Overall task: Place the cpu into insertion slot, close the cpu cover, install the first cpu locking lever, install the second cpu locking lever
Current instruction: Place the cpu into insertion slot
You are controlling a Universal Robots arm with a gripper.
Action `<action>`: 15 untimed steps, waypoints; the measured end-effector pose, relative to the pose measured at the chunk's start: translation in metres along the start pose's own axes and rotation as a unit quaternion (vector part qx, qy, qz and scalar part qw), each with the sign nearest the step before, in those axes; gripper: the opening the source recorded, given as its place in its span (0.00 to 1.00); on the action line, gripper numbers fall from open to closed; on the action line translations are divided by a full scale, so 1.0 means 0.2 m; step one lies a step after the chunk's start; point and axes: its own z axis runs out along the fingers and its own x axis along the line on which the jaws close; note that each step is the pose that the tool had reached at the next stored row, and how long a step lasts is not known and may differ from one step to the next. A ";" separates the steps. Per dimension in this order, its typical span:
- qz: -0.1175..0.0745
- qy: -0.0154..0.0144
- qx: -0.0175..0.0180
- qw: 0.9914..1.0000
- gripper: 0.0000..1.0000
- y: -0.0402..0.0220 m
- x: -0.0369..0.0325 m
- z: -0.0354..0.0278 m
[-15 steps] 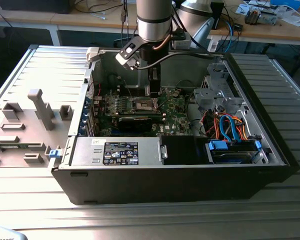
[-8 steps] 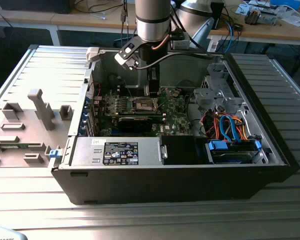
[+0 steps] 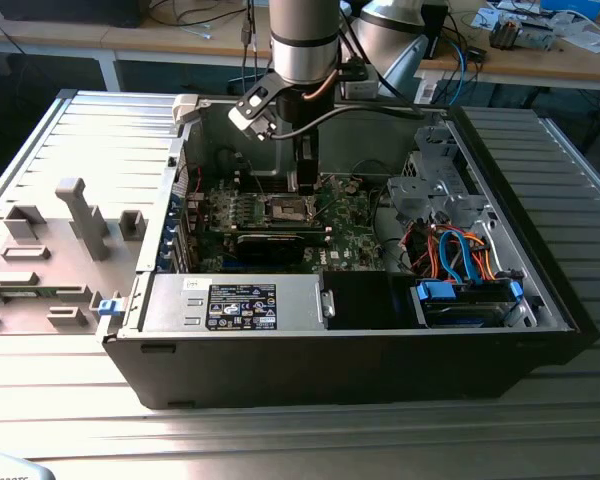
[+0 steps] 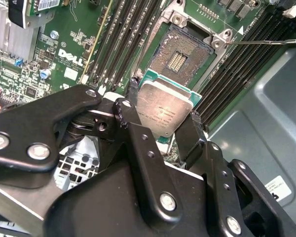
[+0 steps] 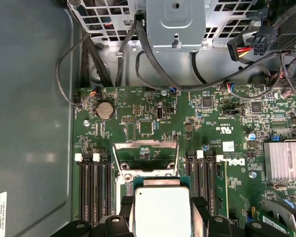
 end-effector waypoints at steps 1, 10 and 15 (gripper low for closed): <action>0.000 0.000 0.000 1.000 0.55 -0.001 0.000 0.000; 0.000 0.000 0.000 1.000 0.55 -0.023 -0.002 0.105; 0.000 0.000 0.000 1.000 0.55 -0.030 0.011 0.106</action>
